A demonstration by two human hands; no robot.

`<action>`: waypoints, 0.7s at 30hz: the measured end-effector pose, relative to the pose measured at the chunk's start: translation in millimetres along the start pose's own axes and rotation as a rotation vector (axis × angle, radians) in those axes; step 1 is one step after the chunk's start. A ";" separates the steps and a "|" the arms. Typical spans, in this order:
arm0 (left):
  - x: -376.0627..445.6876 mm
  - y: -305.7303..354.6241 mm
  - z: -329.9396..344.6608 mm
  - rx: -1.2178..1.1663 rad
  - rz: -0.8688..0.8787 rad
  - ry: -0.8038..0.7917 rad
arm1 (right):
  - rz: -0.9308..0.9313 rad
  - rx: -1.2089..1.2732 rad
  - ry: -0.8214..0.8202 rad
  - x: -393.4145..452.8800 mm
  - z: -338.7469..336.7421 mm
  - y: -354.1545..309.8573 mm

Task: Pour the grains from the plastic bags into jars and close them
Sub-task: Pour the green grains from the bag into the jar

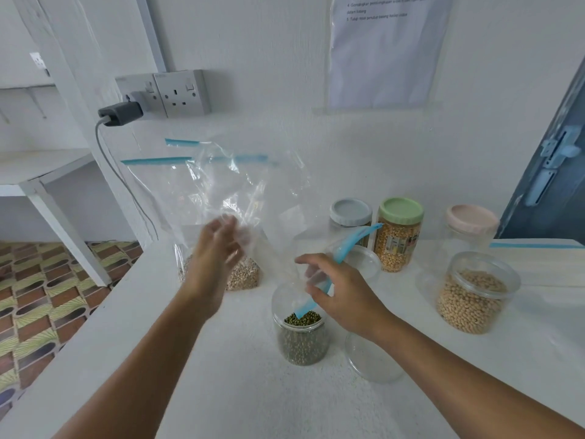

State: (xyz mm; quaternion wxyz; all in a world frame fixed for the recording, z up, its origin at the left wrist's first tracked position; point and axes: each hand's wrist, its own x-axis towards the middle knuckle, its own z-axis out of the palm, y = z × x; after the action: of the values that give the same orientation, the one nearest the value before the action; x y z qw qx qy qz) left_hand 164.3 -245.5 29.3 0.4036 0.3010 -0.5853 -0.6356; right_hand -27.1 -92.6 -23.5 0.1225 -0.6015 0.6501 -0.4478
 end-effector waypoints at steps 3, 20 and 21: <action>17.4 36.9 -10.4 -0.281 -0.010 0.117 | -0.041 -0.067 -0.037 -1.3 0.2 1.6; 23.1 70.4 -29.8 -0.239 0.141 0.373 | -0.019 -0.139 -0.061 0.6 2.3 2.9; 23.1 69.8 -30.6 -0.228 0.154 0.386 | -0.013 -0.135 -0.060 0.2 2.1 2.7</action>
State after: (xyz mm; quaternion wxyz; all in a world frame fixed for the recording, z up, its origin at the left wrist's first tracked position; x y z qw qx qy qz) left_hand 190.3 -280.0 96.3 0.5866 0.3239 -0.4429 -0.5957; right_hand -27.5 -94.1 -26.5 0.0983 -0.6258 0.6709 -0.3854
